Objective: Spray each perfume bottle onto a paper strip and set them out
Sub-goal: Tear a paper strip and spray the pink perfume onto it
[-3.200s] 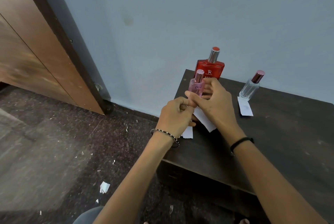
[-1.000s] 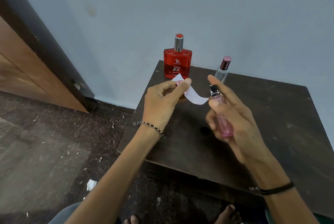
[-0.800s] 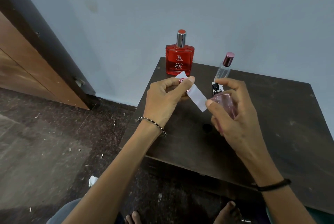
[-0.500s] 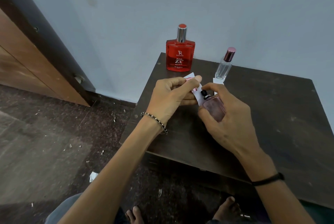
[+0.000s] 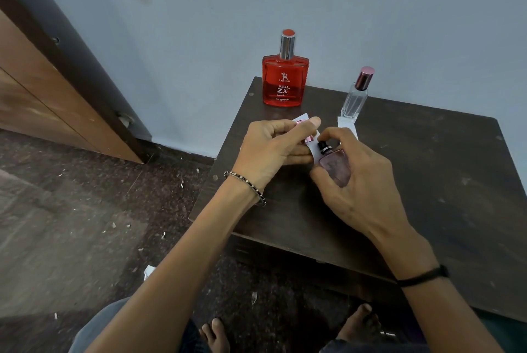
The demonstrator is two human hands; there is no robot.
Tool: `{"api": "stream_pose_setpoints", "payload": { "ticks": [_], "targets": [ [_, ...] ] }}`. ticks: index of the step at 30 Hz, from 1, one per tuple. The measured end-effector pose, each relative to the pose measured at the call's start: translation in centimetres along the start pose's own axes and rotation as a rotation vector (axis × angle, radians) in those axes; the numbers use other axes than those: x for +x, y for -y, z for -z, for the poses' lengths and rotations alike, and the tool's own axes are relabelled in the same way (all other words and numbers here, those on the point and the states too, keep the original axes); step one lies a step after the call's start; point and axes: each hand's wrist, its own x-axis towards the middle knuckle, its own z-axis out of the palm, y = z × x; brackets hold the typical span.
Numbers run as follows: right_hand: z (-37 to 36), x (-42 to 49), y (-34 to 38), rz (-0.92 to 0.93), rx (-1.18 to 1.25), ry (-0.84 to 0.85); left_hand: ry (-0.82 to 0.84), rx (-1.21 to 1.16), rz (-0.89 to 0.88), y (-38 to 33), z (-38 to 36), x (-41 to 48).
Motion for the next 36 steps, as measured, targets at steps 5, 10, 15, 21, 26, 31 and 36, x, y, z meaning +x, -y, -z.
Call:
{"api": "stream_pose_setpoints", "payload": {
  "ticks": [5, 10, 15, 21, 26, 31, 36],
  "targets": [
    [0.3, 0.0, 0.0, -0.027, 0.08, -0.034, 0.016, -0.041, -0.001, -0.1, 0.3, 0.0],
    [1.0, -0.2, -0.2, -0.06, 0.119, -0.105, 0.03, -0.05, -0.002, -0.1, 0.5, 0.0],
    [1.2, -0.4, -0.2, -0.051, 0.144, -0.128, 0.04, -0.038, -0.013, -0.1, 0.5, 0.1],
    [1.2, -0.4, -0.3, -0.026, 0.158, -0.181, 0.004, 0.04, -0.107, -0.2, 0.4, 0.3],
    [1.3, -0.5, -1.0, -0.056, 0.175, -0.212, -0.004, 0.042, -0.148, -0.2, 0.4, 0.4],
    [1.2, -0.4, -1.5, -0.164, 0.318, -0.199, -0.03, 0.046, -0.124, -0.1, 0.4, 0.6],
    [1.6, -0.5, -0.9, -0.248, 0.475, -0.184, -0.104, 0.066, -0.099, 0.0, 0.3, 0.7]
  ]
}}
